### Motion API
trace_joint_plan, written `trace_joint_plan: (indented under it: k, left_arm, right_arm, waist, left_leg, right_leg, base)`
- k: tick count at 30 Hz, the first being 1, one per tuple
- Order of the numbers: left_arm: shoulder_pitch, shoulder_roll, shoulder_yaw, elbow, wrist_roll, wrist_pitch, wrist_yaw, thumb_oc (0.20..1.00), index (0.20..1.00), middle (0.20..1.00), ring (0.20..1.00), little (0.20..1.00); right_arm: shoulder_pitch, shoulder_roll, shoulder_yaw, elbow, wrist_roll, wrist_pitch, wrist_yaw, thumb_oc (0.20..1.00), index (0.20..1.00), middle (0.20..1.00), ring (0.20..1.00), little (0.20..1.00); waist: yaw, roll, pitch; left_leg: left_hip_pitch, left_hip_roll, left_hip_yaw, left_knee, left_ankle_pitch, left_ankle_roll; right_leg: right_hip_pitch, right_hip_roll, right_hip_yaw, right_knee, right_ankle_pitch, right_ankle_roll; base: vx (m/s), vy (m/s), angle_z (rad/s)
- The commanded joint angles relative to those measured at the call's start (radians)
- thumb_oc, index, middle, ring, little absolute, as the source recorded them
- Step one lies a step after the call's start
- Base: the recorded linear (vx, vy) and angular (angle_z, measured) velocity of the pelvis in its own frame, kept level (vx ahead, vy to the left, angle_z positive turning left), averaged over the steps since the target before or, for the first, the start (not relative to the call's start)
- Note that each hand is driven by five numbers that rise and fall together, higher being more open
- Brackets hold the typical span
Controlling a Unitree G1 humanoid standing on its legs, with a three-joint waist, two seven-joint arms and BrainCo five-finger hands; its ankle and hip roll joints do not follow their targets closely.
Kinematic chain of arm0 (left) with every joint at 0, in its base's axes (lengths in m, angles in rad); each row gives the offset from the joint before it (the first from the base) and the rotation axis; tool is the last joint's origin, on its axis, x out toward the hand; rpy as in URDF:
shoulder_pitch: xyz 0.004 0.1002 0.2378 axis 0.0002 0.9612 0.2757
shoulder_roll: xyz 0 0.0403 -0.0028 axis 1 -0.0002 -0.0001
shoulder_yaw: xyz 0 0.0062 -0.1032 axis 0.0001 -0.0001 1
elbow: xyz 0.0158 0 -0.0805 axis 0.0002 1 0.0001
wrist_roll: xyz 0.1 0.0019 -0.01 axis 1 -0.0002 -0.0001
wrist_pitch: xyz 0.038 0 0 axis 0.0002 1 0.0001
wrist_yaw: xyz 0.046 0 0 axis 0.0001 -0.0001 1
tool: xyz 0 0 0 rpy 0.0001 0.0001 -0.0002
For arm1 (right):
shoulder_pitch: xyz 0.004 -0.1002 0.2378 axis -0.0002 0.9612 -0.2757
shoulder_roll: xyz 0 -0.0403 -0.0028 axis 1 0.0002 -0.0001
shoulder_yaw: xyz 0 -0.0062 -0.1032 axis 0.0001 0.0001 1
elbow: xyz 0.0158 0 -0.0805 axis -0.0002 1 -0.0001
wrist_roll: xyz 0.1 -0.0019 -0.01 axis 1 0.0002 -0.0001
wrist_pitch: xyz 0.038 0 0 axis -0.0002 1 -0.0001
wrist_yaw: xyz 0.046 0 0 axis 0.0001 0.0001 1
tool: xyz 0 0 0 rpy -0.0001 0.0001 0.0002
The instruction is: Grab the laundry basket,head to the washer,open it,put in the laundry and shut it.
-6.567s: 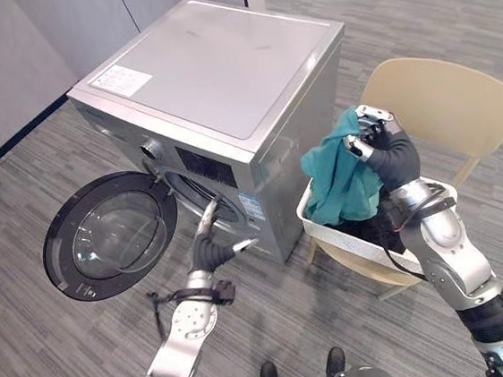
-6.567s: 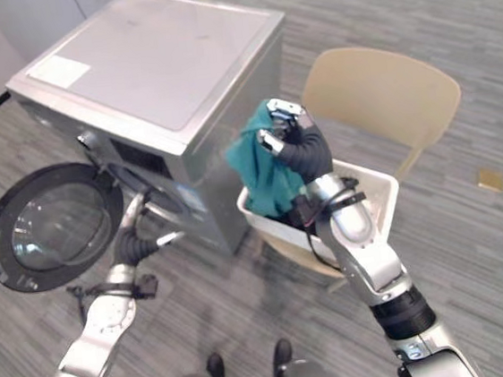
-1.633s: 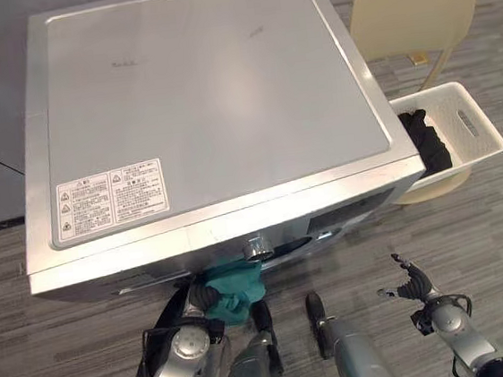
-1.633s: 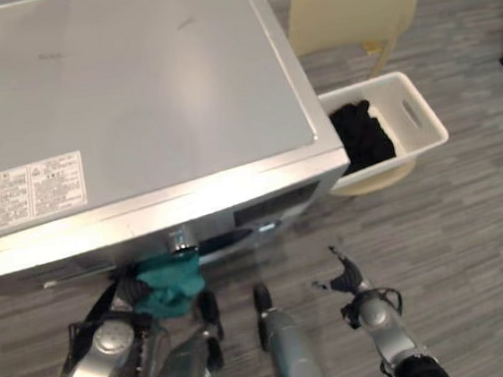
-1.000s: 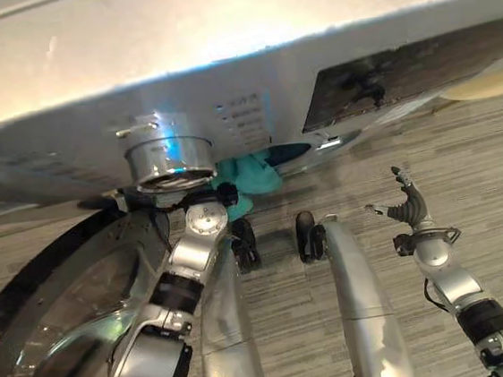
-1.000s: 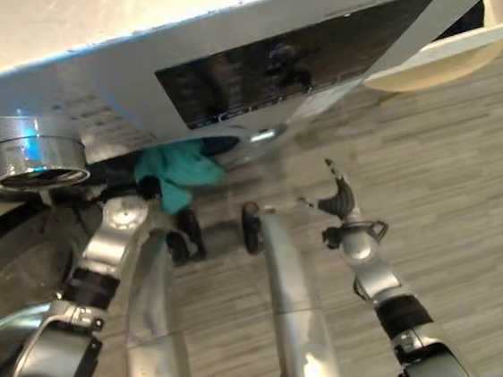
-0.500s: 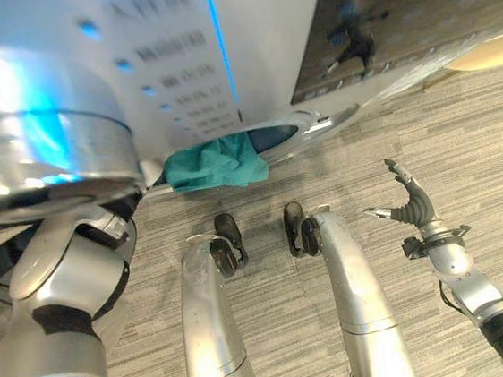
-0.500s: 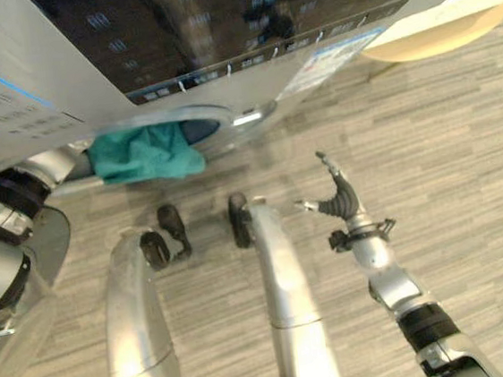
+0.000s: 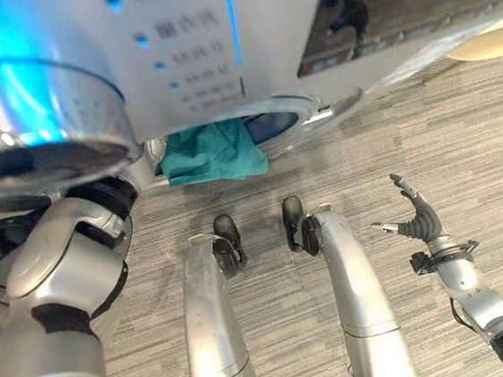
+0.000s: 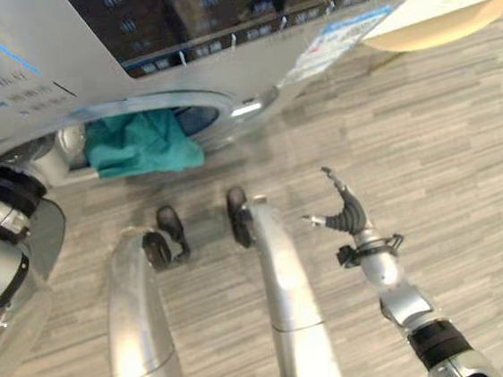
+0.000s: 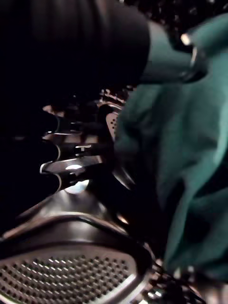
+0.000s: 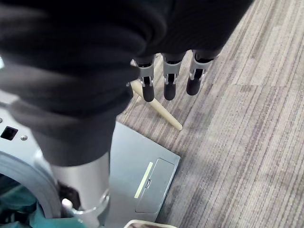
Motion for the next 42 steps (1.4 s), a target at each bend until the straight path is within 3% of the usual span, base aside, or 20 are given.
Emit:
trace_joint_plan:
  k: [1,5,10,15,16,22,23,24,28,29,30,37,42]
  left_arm:
    - [-0.060,0.025,0.097,0.038,-0.087,-0.027,-0.028,1.000,1.000,1.000,1.000,1.000]
    - [0.008,0.043,0.172,-0.120,-0.139,-0.043,-0.025,1.000,1.000,1.000,1.000,1.000]
    - [0.091,0.073,0.197,-0.247,-0.122,-0.067,-0.035,1.000,1.000,1.000,1.000,1.000]
    - [0.241,0.107,0.215,-0.353,-0.062,-0.084,-0.096,1.000,1.000,1.000,1.000,1.000]
    - [0.330,0.119,0.205,-0.382,0.043,-0.080,-0.127,1.000,1.000,1.000,1.000,1.000]
    - [0.347,0.141,0.125,-0.350,0.195,-0.064,-0.172,1.000,1.000,1.000,1.000,1.000]
    - [0.321,0.142,0.057,-0.295,0.321,-0.042,-0.193,1.000,1.000,1.000,1.000,1.000]
    - [0.307,0.131,0.040,-0.267,0.356,-0.032,-0.197,1.000,1.000,1.000,1.000,1.000]
    - [0.245,0.083,-0.004,-0.165,0.387,-0.012,-0.203,1.000,1.000,1.000,1.000,1.000]
    - [0.225,0.078,-0.014,-0.155,0.385,-0.011,-0.206,0.404,0.404,0.404,0.404,0.404]
    - [0.224,0.077,-0.015,-0.154,0.385,-0.011,-0.206,0.200,0.200,0.200,0.200,0.200]
    - [0.202,0.038,0.028,-0.178,0.251,-0.025,-0.191,0.200,0.200,0.200,0.200,0.200]
    - [0.260,-0.041,0.192,-0.274,0.014,-0.044,-0.102,0.200,0.200,0.200,0.200,0.200]
  right_arm:
    - [-0.003,-0.016,-0.021,-0.055,-0.016,0.002,0.012,1.000,1.000,1.000,1.000,1.000]
    - [-0.011,0.018,-0.020,-0.036,-0.035,0.021,0.015,1.000,1.000,1.000,1.000,1.000]
    - [-0.036,0.018,-0.018,-0.022,-0.035,0.030,0.013,1.000,1.000,1.000,1.000,1.000]
    - [-0.052,0.004,-0.041,-0.017,-0.045,0.045,0.011,1.000,1.000,1.000,1.000,1.000]
    - [-0.063,-0.009,-0.067,0.003,-0.046,0.050,0.004,1.000,1.000,1.000,1.000,1.000]
    - [-0.103,-0.047,-0.068,0.013,-0.031,0.042,0.003,1.000,1.000,1.000,1.000,1.000]
    - [-0.125,-0.068,-0.057,0.004,-0.026,0.034,0.008,1.000,1.000,1.000,1.000,1.000]
    - [-0.133,-0.073,-0.056,-0.001,-0.025,0.027,0.011,1.000,1.000,1.000,1.000,1.000]
    - [-0.150,-0.098,-0.051,-0.022,-0.013,0.014,0.022,1.000,1.000,1.000,1.000,1.000]
    - [-0.149,-0.105,-0.056,-0.028,-0.009,0.012,0.023,1.000,1.000,1.000,1.000,1.000]
    - [-0.149,-0.105,-0.057,-0.028,-0.009,0.012,0.023,1.000,1.000,1.000,1.000,1.000]
    - [-0.140,-0.098,-0.079,-0.034,-0.009,0.013,0.009,1.000,1.000,1.000,1.000,1.000]
    - [-0.151,-0.045,-0.074,0.003,-0.053,0.040,-0.026,1.000,1.000,1.000,1.000,1.000]
  waist:
    - [-0.024,0.035,-0.046]
    - [-0.006,0.032,-0.058]
    - [0.008,0.029,-0.057]
    - [0.025,0.026,-0.061]
    - [0.034,0.024,-0.062]
    - [0.041,0.023,-0.052]
    - [0.039,0.022,-0.040]
    - [0.038,0.021,-0.035]
    - [0.031,0.015,-0.021]
    - [0.029,0.014,-0.015]
    - [0.030,0.013,-0.015]
    - [0.028,0.013,0.003]
    - [0.041,0.015,-0.005]
  left_leg:
    - [0.024,-0.004,-0.038,0.034,-0.080,0.036]
    - [0.040,-0.016,-0.051,-0.002,-0.069,0.032]
    - [0.061,-0.016,-0.054,-0.039,-0.061,0.029]
    - [0.072,-0.017,-0.061,-0.067,-0.054,0.029]
    - [0.068,-0.018,-0.067,-0.067,-0.055,0.028]
    - [0.060,-0.019,-0.071,-0.059,-0.053,0.028]
    - [0.049,-0.020,-0.069,-0.055,-0.052,0.026]
    - [0.044,-0.020,-0.068,-0.055,-0.050,0.026]
    - [0.018,-0.021,-0.069,-0.042,-0.044,0.023]
    - [0.009,-0.022,-0.071,-0.035,-0.043,0.022]
    - [0.008,-0.022,-0.071,-0.035,-0.043,0.022]
    - [-0.009,-0.021,-0.071,-0.019,-0.038,0.021]
    - [-0.006,-0.030,-0.067,-0.020,-0.035,0.020]
  right_leg:
    - [0.071,0.026,0.052,-0.125,0.013,0.078]
    - [0.099,0.019,0.037,-0.162,0.017,0.084]
    - [0.124,0.009,0.026,-0.198,0.022,0.092]
    - [0.141,0.003,0.014,-0.227,0.027,0.095]
    - [0.142,-0.001,0.010,-0.228,0.024,0.094]
    - [0.134,-0.007,0.011,-0.215,0.021,0.093]
    - [0.126,-0.009,0.013,-0.206,0.021,0.091]
    - [0.121,-0.010,0.014,-0.206,0.022,0.090]
    - [0.096,-0.011,0.019,-0.189,0.029,0.089]
    - [0.087,-0.012,0.021,-0.182,0.031,0.089]
    - [0.087,-0.012,0.021,-0.182,0.030,0.089]
    - [0.063,-0.014,0.028,-0.160,0.038,0.088]
    - [0.060,-0.012,0.028,-0.157,0.037,0.084]
  base:
    - [-0.03,-0.026,0.05]
    - [-0.02,-0.026,0.09]
    - [-0.01,-0.002,0.05]
    - [0.00,0.010,0.01]
    - [0.01,0.041,0.06]
    - [0.01,0.041,0.04]
    - [0.00,0.050,0.02]
    - [0.00,0.053,0.02]
    - [0.00,0.005,0.01]
    - [0.00,0.000,0.00]
    - [0.00,0.000,0.00]
    - [0.00,-0.002,-0.01]
    - [0.00,0.000,0.00]
